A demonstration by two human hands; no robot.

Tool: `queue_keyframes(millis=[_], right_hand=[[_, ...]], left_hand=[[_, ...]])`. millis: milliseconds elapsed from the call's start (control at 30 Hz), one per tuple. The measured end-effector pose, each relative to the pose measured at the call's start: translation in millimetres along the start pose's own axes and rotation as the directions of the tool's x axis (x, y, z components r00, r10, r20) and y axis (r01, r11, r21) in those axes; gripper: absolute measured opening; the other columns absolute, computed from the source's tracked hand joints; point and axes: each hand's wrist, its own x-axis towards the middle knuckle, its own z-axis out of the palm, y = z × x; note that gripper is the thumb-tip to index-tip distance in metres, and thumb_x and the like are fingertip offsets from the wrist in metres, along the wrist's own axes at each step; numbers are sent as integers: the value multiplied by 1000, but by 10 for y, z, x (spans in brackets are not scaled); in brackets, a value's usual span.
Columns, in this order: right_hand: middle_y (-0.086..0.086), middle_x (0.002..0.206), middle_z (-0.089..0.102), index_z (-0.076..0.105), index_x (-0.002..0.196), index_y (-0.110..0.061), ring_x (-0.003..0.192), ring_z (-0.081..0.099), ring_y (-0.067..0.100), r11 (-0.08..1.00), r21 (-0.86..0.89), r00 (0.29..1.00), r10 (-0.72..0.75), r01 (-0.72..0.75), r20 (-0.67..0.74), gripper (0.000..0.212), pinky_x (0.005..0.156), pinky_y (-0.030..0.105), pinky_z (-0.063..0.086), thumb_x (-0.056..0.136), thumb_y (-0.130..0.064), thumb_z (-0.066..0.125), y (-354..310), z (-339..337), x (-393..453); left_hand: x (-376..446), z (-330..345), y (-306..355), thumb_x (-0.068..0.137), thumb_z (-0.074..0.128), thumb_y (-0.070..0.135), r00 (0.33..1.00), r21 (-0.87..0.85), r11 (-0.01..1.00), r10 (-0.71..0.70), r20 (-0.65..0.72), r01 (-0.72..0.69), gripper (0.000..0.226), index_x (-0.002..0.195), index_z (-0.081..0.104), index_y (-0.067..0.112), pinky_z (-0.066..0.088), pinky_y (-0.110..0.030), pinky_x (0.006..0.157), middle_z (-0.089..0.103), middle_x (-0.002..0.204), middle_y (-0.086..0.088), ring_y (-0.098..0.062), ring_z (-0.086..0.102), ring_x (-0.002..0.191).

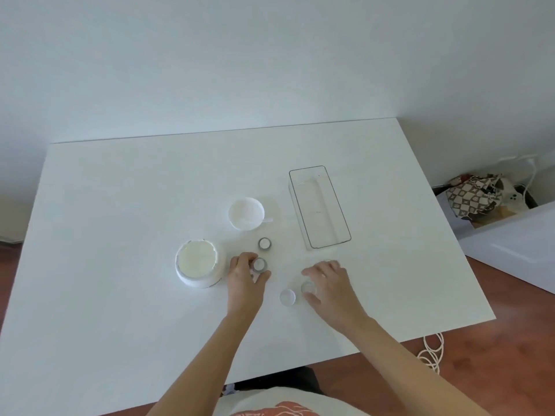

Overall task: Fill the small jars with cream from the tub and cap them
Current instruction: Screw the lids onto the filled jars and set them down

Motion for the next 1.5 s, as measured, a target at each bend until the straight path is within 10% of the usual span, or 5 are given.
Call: queue_keyframes(millis=[367,667,1500], right_hand=[[-3,108,51,55,117,-24,105,43,23,959,-168,965,-201,229,170,33,87,29,29,87,-16,45,-220,261,122],[-8,97,60,58,111,-26,74,62,5,777,626,997,74,-71,21,37,70,16,52,77,-19,71,-499,-499,176],[-9,96,63,66,99,-27,86,64,10,801,526,939,-344,286,13,33,82,30,55,74,-5,72,-724,-1448,324]], left_hand=[[-348,-507,322,81,80,9,1000,-296,955,12,0,-11,32,104,64,24,52,-15,71,70,104,9,-12,68,85],[-427,-730,438,78,83,5,998,-548,836,-8,61,40,32,102,65,15,56,-20,74,73,99,1,-8,70,78],[-494,-860,731,79,81,14,945,-687,726,221,241,6,24,102,76,16,55,-23,84,77,108,-11,-27,74,101]])
